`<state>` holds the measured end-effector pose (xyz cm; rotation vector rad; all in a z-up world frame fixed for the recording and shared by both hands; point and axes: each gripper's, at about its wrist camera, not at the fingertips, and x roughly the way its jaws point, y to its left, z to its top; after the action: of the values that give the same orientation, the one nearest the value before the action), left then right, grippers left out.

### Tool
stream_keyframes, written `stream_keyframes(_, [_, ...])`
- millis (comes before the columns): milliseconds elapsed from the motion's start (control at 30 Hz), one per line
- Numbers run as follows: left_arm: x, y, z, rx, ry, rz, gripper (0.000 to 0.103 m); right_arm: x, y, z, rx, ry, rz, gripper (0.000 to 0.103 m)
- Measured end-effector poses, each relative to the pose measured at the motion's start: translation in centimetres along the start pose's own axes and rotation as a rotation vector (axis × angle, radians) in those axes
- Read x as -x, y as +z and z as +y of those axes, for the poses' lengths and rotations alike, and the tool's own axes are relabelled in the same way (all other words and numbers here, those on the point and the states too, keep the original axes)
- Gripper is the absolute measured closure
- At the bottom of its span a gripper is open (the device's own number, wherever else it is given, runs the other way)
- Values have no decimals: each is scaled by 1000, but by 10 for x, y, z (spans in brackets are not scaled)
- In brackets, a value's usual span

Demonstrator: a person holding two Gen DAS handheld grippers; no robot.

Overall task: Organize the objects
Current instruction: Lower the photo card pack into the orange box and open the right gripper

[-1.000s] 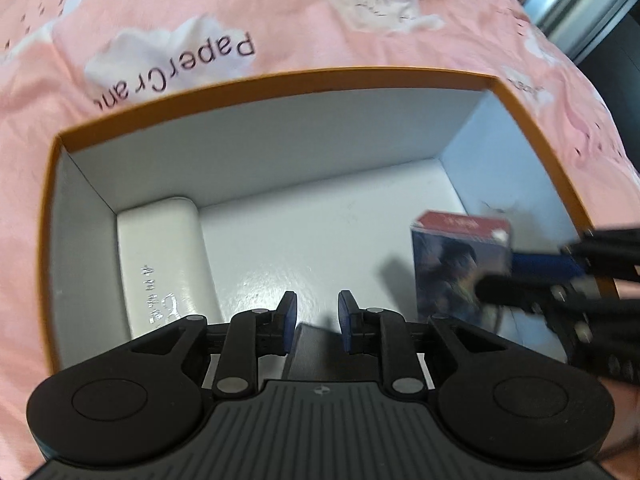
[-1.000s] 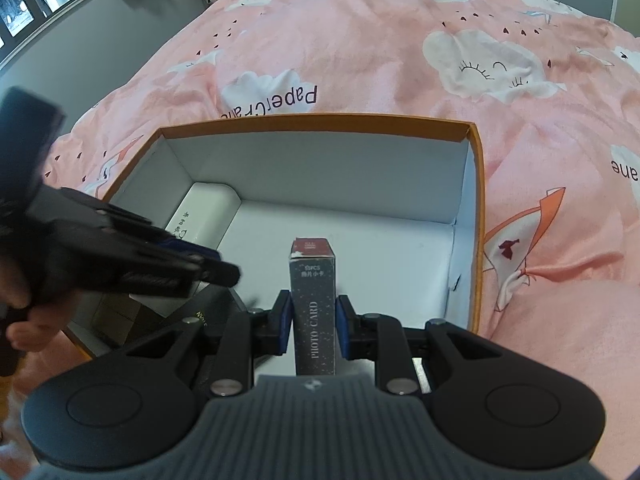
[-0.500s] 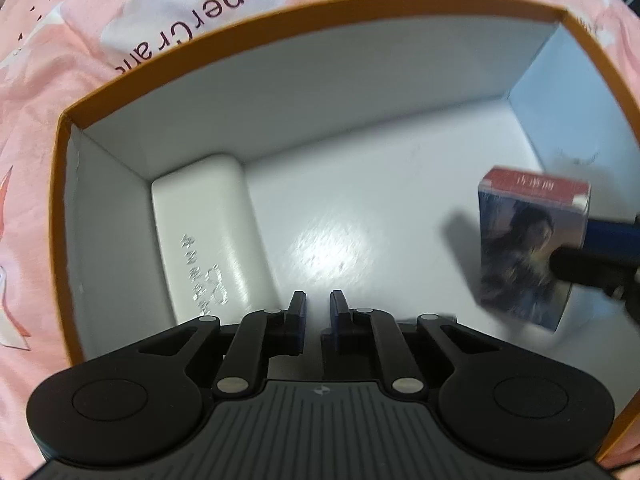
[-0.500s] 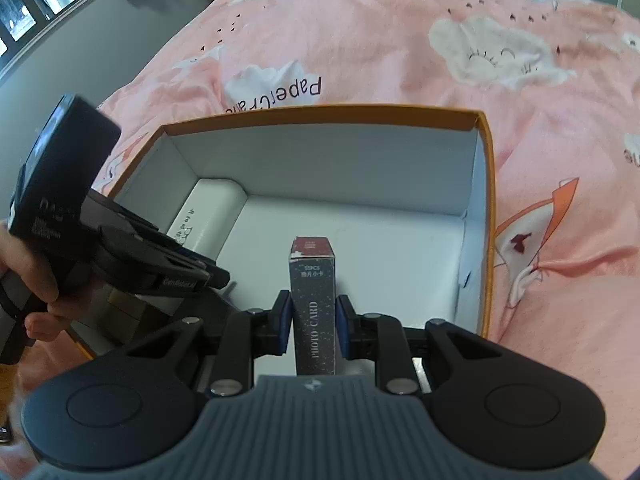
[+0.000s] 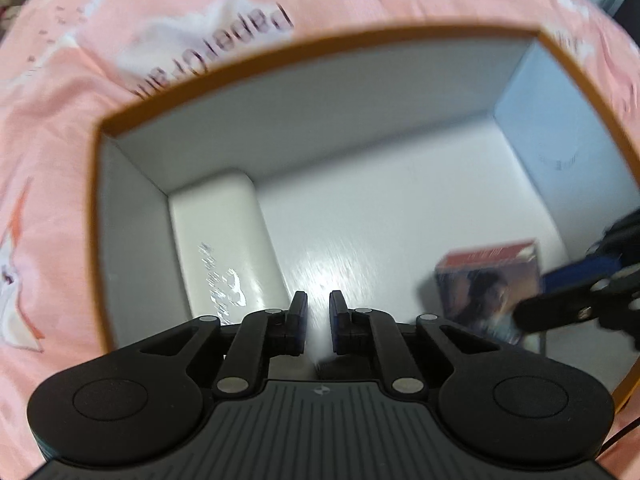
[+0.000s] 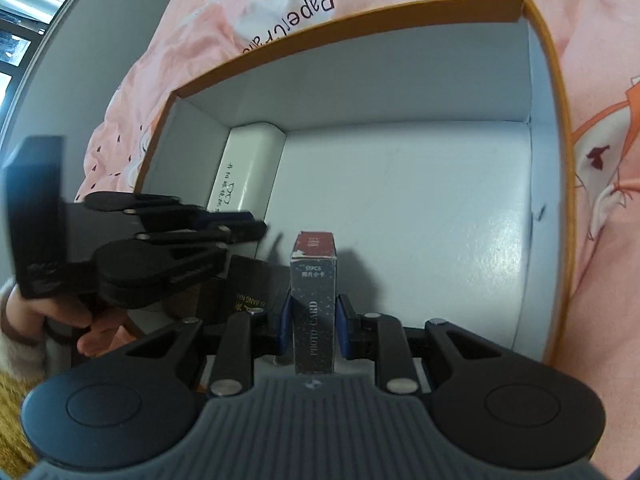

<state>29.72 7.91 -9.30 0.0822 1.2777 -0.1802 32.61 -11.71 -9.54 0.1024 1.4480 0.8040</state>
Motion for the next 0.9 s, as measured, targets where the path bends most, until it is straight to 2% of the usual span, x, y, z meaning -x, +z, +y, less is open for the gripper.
stream_keyframes(67, [21, -2, 7, 49, 2, -64, 90, -3, 2, 1, -7, -12, 9, 79])
stream_keyframes(233, [36, -26, -4, 130, 13, -213, 90, -16, 5, 8, 28, -100, 39, 75])
stream_keyframes(300, [41, -31, -7, 155, 8, -249, 90, -21, 5, 10, 50, -140, 50, 72])
stream_keyframes(500, [40, -41, -14, 225, 11, -316, 90, -31, -1, 15, 115, -251, 85, 58])
stream_keyframes(733, [47, -57, -21, 249, 12, -363, 90, -29, -8, 19, 148, -319, 84, 53])
stream_keyframes(767, [47, -59, -21, 254, 14, -368, 90, -29, -8, 20, 158, -336, 84, 49])
stream_keyframes(900, [51, -64, -24, 263, 15, -393, 90, -29, -9, 23, 181, -364, 87, 52])
